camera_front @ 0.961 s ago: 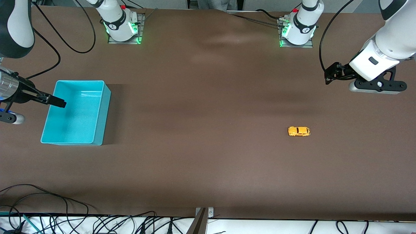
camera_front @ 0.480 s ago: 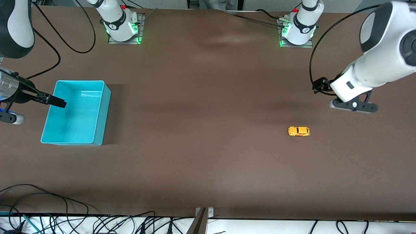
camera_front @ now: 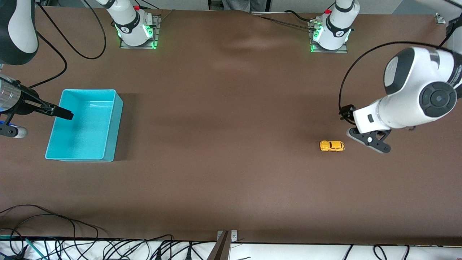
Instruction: Wind up and store yellow beetle car
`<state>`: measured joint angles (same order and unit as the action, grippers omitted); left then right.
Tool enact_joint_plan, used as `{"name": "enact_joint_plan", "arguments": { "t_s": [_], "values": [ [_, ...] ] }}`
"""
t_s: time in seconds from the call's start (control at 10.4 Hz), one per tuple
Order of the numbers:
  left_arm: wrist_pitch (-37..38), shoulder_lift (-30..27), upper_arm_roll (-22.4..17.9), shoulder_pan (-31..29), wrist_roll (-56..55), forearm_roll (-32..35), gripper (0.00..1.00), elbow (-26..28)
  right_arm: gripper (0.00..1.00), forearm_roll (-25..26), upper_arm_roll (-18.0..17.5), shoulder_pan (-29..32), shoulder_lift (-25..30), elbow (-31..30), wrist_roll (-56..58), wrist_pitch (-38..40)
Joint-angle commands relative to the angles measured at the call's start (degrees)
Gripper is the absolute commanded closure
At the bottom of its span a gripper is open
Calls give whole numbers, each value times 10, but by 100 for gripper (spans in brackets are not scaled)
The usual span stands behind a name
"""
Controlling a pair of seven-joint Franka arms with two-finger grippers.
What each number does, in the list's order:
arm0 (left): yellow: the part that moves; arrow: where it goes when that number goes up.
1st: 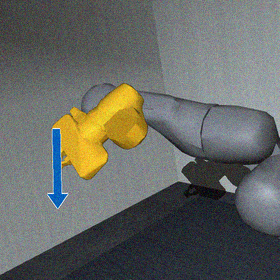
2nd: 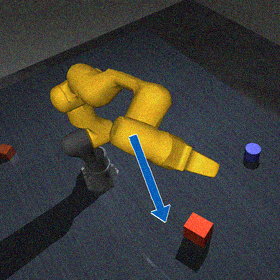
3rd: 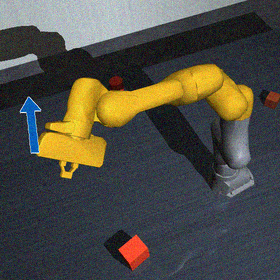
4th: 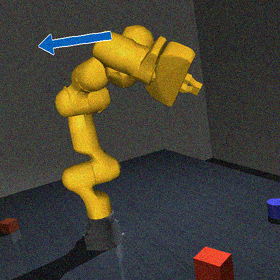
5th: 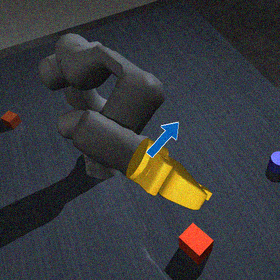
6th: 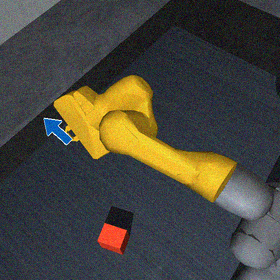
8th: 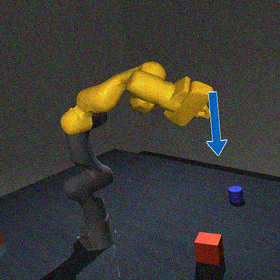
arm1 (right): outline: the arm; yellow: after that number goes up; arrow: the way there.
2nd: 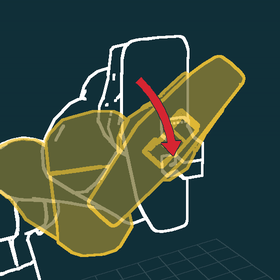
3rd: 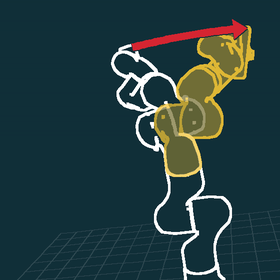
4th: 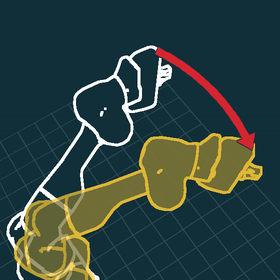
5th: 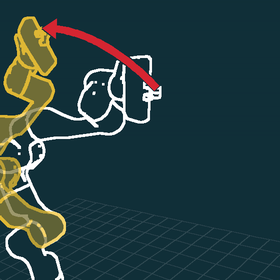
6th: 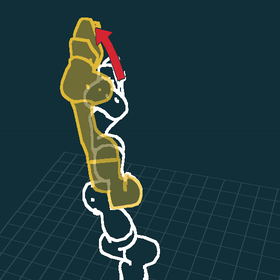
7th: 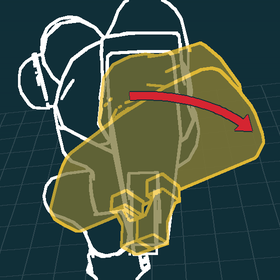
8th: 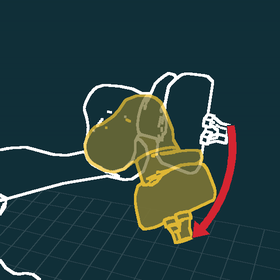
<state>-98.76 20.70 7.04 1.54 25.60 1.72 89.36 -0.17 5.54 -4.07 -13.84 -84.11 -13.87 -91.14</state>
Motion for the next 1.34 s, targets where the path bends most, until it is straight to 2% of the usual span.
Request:
{"name": "enact_joint_plan", "arguments": {
  "t_s": [0.0,0.19,0.58,0.77,0.86,1.06,1.25],
  "values": [
    [-44,56,-1,-22,163,-13,0,-19,0,4,-1,1,0,3,-4,0],
    [-76,95,-1,-25,252,-8,0,-6,0,4,-1,1,0,3,-4,0],
    [-199,101,-2,-31,374,-3,0,94,0,4,-1,4,0,0,-4,1],
    [-310,101,-2,-33,437,-3,0,168,0,3,-1,4,0,0,-4,1],
    [-336,102,-2,-30,464,4,0,179,0,3,-1,4,0,0,-4,1],
    [-340,102,-1,-25,490,66,0,186,0,1,-1,4,0,0,-4,1],
    [-372,102,0,-24,494,76,0,214,0,0,-1,5,0,-1,-4,2]
  ]
}}
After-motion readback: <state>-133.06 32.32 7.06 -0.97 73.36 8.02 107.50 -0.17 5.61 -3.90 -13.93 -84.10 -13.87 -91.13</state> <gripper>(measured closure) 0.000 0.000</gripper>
